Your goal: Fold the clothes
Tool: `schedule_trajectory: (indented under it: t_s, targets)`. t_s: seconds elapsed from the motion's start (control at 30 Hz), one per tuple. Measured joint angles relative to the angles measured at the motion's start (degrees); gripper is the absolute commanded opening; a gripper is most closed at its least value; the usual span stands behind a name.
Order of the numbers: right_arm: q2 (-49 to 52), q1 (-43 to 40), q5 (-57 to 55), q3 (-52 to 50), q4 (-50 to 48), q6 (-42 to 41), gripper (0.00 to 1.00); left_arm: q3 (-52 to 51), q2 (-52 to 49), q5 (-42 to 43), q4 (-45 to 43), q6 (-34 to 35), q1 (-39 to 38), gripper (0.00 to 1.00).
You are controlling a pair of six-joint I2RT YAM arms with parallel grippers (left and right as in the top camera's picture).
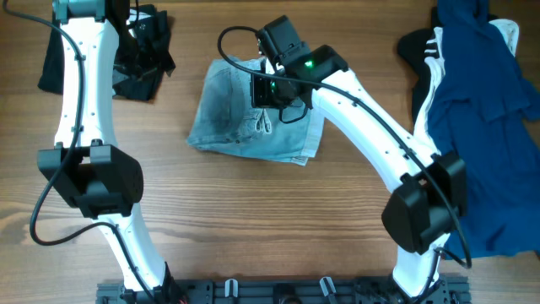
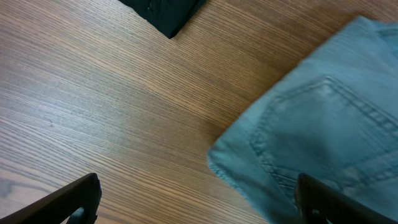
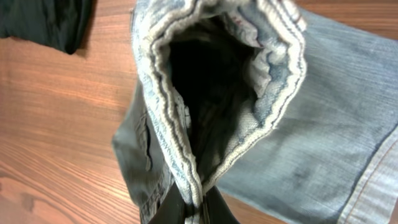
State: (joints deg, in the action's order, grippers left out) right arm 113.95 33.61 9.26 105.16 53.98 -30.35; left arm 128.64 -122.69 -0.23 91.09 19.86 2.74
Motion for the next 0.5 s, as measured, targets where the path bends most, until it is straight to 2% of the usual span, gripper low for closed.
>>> schedule_trajectory:
  t_s: [0.2, 0.5]
  targets:
    - [-1.81, -0.02, 2.64, 6.60, 2.40, 2.62, 0.04, 0.00, 0.00, 0.02, 0.00, -0.02, 0.00, 1.00]
    - [-2.64, -0.13, 14.45, 6.91, -0.42, 4.79, 0.04, 0.00, 0.00, 0.00, 0.00, -0.02, 0.00, 1.00]
